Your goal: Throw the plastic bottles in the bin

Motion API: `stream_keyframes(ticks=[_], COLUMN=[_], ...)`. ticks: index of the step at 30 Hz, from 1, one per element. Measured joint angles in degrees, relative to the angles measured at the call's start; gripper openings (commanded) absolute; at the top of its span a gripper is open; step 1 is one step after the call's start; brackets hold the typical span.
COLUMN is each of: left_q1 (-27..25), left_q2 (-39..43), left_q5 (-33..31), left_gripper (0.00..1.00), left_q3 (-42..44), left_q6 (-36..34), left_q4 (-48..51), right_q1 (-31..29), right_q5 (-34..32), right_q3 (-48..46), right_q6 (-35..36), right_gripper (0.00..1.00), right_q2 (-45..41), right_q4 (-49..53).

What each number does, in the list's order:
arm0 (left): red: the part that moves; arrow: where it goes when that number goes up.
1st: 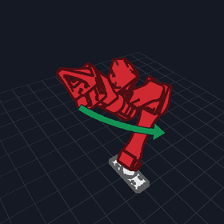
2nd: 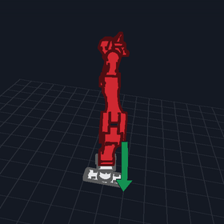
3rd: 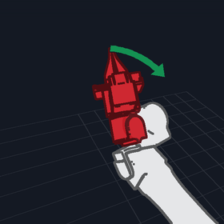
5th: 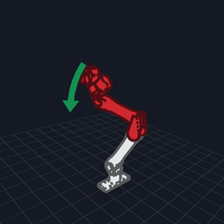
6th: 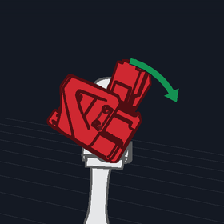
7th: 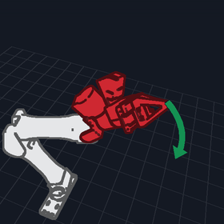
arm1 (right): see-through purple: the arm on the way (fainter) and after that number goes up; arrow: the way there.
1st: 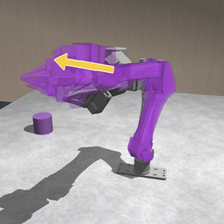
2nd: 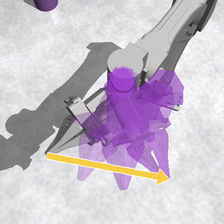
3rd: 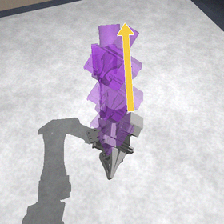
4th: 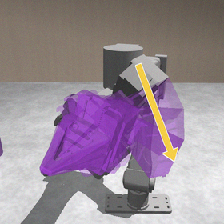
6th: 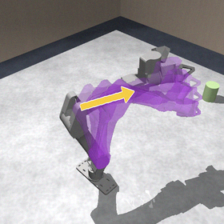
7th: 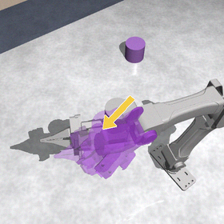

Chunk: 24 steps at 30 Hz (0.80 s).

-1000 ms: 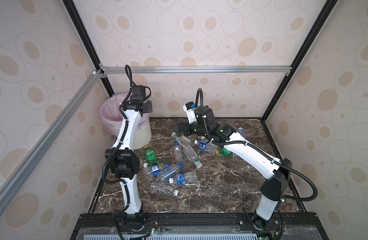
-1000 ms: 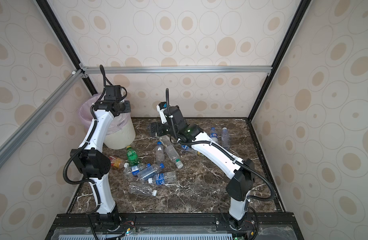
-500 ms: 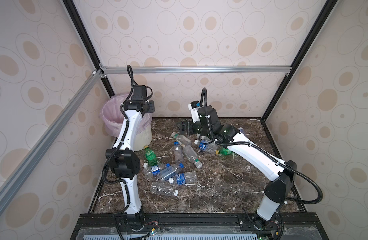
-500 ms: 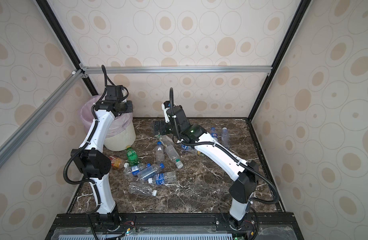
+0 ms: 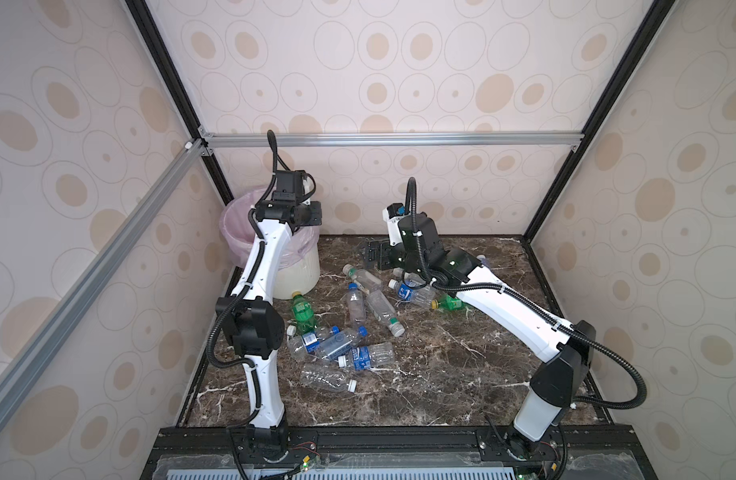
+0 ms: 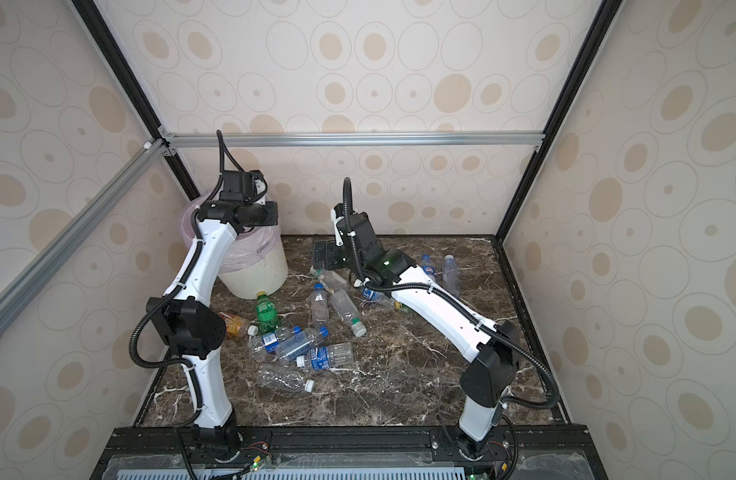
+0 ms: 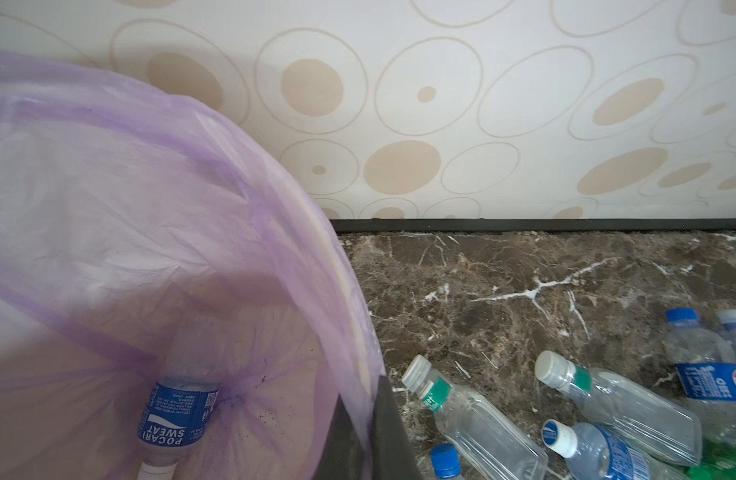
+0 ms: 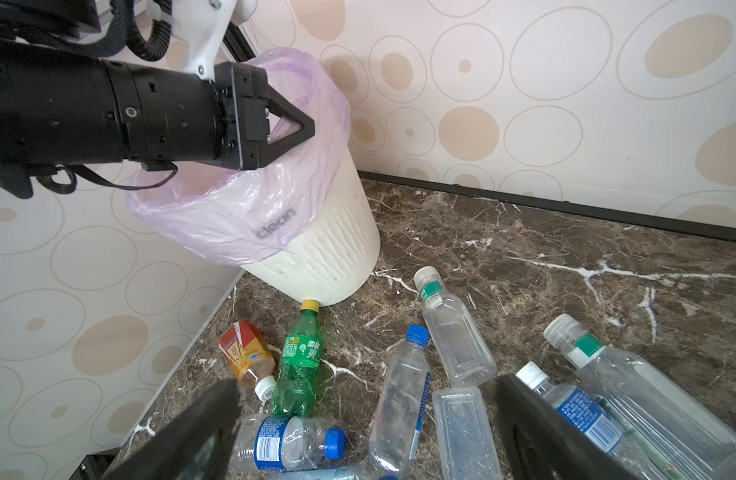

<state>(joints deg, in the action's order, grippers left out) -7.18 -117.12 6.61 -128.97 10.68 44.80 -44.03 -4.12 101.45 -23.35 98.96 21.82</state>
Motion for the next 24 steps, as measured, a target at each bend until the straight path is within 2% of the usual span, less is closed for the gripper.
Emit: stream_keyframes(ticks=[7, 17, 20, 24], left_q1=[-4.9, -5.9, -5.9, -5.9], left_q2=[-1.5, -2.6, -2.7, -2.9], left_q5=[0.8, 1.5, 1.5, 1.8], left_gripper=[0.00, 0.00, 0.04, 0.22], left_q3=[-1.9, -3.5, -3.5, -3.5], left_q6=[0.0, 0.1, 0.0, 0.2], left_q4=[-0.3, -0.5, -0.6, -0.9], right_q1=[1.3, 2.9, 3.2, 3.6], right_q5=[-0.6, -0.9, -0.9, -1.0], right_q3=[-3.5, -7.0, -7.6, -8.4], right_q6=[-0.9, -1.7, -1.7, -1.9], right_gripper=[0.99, 0.99, 0.99, 1.00], right_q2=[-2.7, -4.0, -4.6, -5.5], right_q4=[-0.1, 0.2, 0.3, 0.2])
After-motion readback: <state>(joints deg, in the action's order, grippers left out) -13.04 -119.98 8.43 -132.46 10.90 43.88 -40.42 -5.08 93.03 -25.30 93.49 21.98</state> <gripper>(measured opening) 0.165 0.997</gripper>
